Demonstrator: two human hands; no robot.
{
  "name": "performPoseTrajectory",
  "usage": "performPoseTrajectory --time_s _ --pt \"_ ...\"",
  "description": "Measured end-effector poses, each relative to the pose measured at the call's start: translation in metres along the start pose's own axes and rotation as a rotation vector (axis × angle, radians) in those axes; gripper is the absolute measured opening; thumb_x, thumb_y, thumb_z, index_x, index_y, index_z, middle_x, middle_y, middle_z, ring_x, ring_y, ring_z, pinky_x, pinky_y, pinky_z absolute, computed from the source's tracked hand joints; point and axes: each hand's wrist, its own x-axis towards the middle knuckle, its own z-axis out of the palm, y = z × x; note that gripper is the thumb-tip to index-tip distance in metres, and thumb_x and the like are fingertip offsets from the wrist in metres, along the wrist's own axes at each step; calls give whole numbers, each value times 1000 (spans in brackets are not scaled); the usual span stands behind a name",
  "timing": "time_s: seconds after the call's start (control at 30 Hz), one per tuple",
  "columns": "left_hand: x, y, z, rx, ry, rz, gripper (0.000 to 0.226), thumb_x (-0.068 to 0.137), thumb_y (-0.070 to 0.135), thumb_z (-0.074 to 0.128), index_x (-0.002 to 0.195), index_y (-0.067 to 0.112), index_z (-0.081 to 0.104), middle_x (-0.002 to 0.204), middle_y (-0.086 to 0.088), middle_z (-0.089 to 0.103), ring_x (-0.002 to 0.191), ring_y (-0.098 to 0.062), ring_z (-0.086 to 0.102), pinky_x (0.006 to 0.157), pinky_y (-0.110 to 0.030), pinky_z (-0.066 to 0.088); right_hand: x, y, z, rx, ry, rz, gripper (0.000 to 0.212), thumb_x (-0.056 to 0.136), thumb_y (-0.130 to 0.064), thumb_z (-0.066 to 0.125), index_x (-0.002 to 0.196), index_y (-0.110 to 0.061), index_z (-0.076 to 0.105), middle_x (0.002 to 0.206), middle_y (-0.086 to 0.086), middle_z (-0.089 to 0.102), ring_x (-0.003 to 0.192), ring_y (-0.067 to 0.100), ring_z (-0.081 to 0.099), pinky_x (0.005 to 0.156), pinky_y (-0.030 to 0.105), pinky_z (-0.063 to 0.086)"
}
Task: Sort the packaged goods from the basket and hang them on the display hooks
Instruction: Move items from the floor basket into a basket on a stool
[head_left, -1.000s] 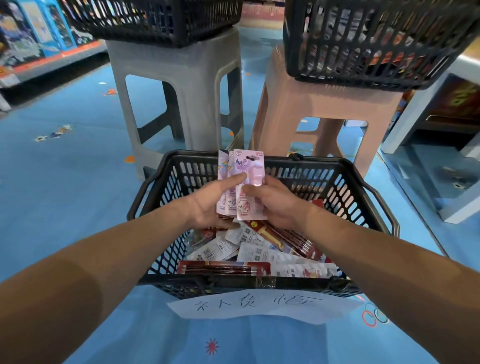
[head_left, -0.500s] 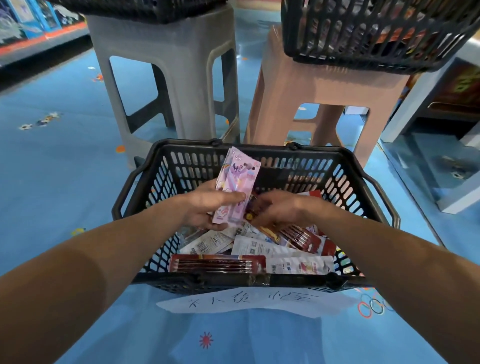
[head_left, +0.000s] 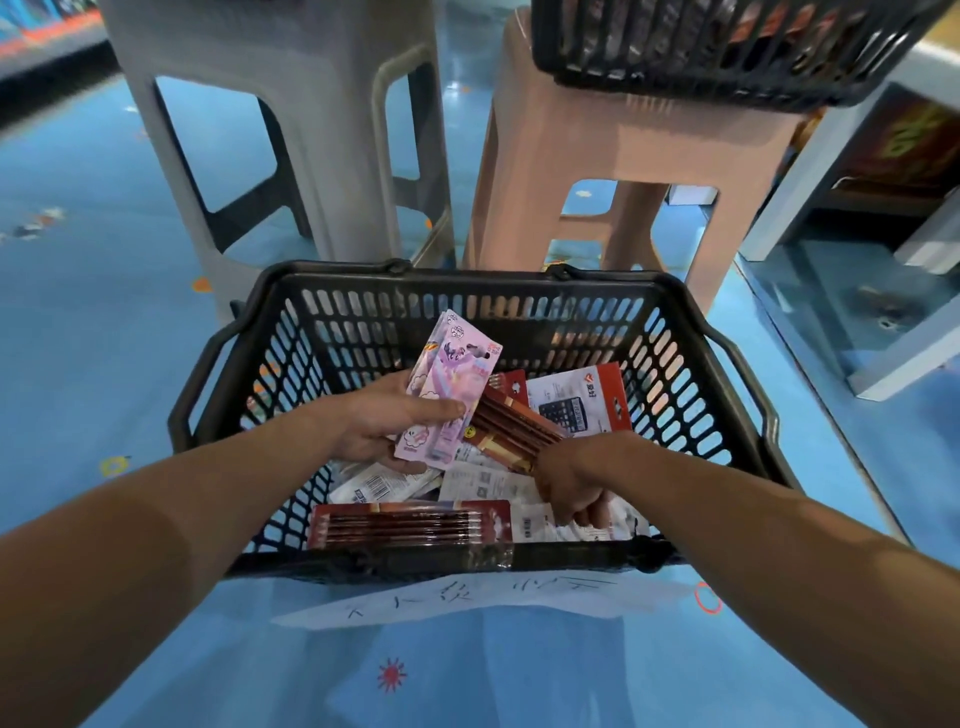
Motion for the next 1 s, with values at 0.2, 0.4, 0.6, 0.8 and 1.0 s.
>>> performPoseTrajectory --time_s 0.2,0.4,0.6,0.8,1.0 --pt "-4 0 -10 -46 46 10 27 89 21 79 112 23 65 102 0 80 107 -25 71 76 -45 58 -16 4 -18 68 83 -84 15 98 -17 64 113 -17 66 96 10 71 69 16 68 62 28 59" --pt "-10 3 -23 -75 74 53 36 86 26 80 118 18 65 109 -10 78 104 -33 73 89 -55 58 -49 1 -53 736 327 -410 5 101 -13 59 105 -12 59 92 14 77 54 15 62 42 27 37" --pt "-23 11 -31 -141 59 74 49 86 35 78 131 20 63 117 -7 77 112 -30 72 92 -50 57 -65 -18 -69 1343 400 -488 31 98 -24 43 87 -5 66 97 19 74 77 33 68 54 27 45" --pt "-39 15 -32 -213 59 92 39 95 32 69 132 22 61 117 -8 76 110 -29 72 83 -43 55 -61 -29 -61 1287 562 -585 27 81 10 76 87 -9 58 80 16 70 68 27 69 62 37 59" --pt "-49 26 -32 -370 11 113 39 85 47 70 116 22 70 114 -5 77 90 -19 75 70 -34 60 -61 -50 -56 1280 529 -679 27 84 11 73 91 -8 56 94 20 70 93 36 72 80 48 61"
